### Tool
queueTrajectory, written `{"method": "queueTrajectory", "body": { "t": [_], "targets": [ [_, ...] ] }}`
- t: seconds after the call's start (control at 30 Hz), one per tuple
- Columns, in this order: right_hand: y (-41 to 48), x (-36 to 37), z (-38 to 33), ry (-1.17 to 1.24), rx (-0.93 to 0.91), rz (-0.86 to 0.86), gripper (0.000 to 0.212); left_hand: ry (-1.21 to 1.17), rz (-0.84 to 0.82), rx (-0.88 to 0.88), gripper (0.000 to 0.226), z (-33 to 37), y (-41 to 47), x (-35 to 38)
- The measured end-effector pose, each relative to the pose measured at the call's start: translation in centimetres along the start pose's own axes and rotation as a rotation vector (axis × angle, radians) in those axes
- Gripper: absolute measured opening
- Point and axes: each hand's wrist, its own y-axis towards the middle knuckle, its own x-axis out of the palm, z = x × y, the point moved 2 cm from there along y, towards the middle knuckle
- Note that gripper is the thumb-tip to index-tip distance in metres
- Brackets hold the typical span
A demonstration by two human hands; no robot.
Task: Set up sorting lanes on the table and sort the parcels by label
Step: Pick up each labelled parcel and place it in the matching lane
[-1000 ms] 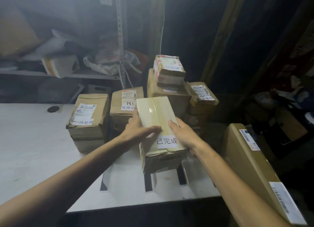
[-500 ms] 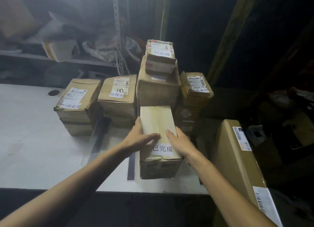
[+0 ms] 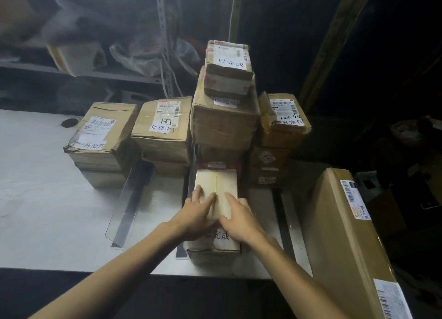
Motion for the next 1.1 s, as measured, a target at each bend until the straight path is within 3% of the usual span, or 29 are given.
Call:
{"method": "queueTrajectory", "body": {
  "t": [0.1, 0.23, 0.6, 0.77, 0.97, 1.1],
  "targets": [
    [0.1, 0.4, 0.0, -0.135, -0.085, 0.015, 0.058, 0.17, 0.143, 0.096, 0.059, -0.3, -0.4, 0.8],
    [0.8, 0.7, 0.2, -0.289, -0.171, 0.022, 0.057, 0.386, 0.131, 0.18, 0.095, -0.3, -0.1, 1.1],
    [-0.7, 0.7, -1.9, -0.264, -0.272, 0.139, 0.054, 0.278, 0.191, 0.118, 0.1, -2.1, -2.2, -0.8],
    [-2.0, 1.1, -8.6, -0.243, -0.446, 0.151, 0.049, 0.224, 0.32, 0.042, 0.1, -5.5, -6.7, -4.7],
    [-2.0, 5.4, -19.8, -0.223, -0.616, 0.076, 0.04, 0.075, 0.433, -0.091, 0.092, -14.8, -13.9, -9.6],
    [-2.3, 10.5, -28.3, -0.258, -0.717, 0.013, 0.039, -0.021, 0.491, -0.207, 0.056, -23.5, -19.6, -11.4]
  ]
}}
